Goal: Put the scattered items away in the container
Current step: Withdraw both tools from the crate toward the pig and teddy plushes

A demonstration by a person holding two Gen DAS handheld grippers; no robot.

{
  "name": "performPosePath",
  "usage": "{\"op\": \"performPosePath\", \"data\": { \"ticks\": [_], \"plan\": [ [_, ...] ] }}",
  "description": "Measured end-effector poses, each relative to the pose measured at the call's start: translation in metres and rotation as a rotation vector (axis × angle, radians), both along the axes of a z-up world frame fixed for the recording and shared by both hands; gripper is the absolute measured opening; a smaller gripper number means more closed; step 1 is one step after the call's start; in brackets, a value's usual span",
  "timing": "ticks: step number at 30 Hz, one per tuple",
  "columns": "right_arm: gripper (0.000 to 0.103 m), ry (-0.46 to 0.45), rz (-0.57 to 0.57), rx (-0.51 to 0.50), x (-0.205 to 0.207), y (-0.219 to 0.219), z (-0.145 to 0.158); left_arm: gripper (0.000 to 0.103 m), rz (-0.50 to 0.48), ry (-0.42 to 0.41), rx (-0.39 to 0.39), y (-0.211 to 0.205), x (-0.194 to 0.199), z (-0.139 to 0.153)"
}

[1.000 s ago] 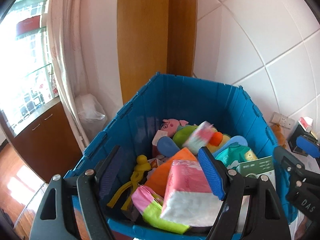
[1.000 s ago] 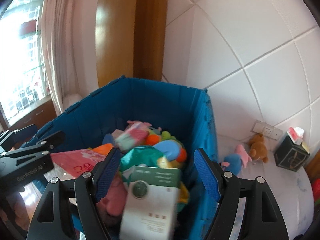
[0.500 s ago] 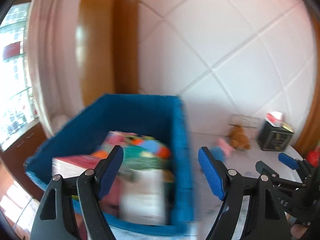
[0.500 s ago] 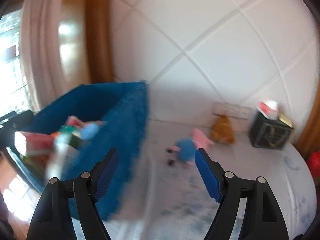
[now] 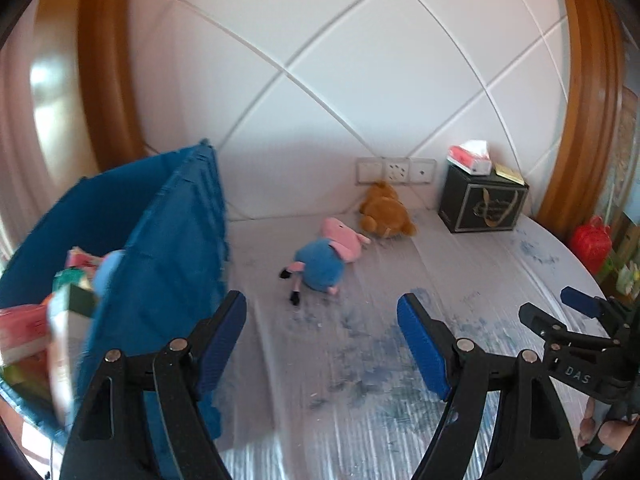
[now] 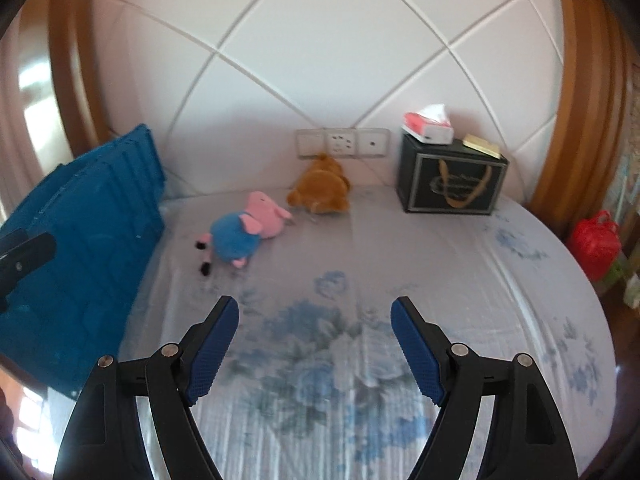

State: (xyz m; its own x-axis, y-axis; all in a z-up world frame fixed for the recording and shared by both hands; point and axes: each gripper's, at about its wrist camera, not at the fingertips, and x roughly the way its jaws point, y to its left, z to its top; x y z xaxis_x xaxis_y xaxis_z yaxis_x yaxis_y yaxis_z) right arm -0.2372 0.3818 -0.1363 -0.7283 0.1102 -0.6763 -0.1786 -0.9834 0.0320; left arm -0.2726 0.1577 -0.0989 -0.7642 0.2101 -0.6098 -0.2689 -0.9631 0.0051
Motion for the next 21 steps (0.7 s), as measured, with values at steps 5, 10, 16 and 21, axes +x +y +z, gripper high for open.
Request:
{"op": "performPosePath", "data": {
  "ticks": [5, 10, 16, 21],
  "plan": [
    [0.079, -0.06, -0.055, 0.032, -0.012, 0.007, -0.012, 0.078, -0.043, -0.054, 0.027, 0.004, -0.033, -0.025],
    [0.079, -0.091, -0.064, 0.037, -0.027, 0.011, -0.026, 0.078, -0.031, -0.093, 0.009, 0.008, -0.061, -0.053],
    [0.079, -0.099, -0.038, 0.015, -0.07, 0.03, -0.04, 0.078, 0.015, -0.128, -0.003, 0.011, -0.098, -0.083],
    [0.079, -0.12, 0.05, 0.012, -0.145, 0.066, -0.061, 0.078, 0.105, -0.145, -0.02, 0.029, -0.152, -0.119]
  ]
}}
